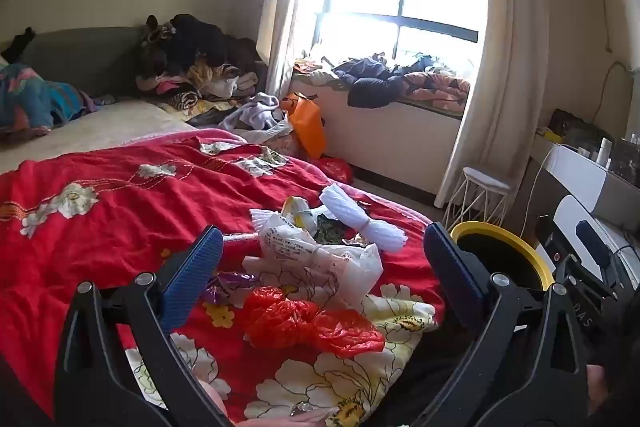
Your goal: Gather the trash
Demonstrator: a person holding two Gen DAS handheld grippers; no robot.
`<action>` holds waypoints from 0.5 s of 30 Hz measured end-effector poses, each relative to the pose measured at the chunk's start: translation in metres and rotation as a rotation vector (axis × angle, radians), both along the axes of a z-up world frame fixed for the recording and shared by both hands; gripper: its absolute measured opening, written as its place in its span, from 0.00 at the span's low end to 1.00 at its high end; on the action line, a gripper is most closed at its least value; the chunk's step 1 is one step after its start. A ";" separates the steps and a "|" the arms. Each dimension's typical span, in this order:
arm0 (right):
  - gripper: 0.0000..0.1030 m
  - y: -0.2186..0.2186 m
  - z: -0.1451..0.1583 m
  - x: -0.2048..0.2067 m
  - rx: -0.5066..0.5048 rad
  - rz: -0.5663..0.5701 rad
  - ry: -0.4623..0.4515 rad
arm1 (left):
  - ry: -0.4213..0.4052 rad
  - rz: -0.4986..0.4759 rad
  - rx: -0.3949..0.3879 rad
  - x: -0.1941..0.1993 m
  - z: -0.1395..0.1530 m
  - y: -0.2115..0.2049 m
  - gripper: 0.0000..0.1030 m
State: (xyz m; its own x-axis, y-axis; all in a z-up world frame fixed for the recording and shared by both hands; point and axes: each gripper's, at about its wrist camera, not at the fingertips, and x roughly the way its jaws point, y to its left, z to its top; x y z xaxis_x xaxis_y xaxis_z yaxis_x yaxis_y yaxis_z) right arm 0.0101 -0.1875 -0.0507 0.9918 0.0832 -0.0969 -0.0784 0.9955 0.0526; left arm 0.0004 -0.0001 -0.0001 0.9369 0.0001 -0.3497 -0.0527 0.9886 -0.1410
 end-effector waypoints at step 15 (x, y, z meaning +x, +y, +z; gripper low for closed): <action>0.94 0.000 0.002 -0.002 0.004 -0.005 -0.001 | -0.014 0.000 -0.001 0.000 0.000 0.000 0.90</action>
State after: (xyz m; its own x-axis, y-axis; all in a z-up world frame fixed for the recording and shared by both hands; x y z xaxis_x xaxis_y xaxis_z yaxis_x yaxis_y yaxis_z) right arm 0.0085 -0.1875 -0.0488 0.9923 0.0791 -0.0953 -0.0740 0.9957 0.0566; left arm 0.0002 0.0001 0.0002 0.9418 -0.0002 -0.3362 -0.0506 0.9885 -0.1426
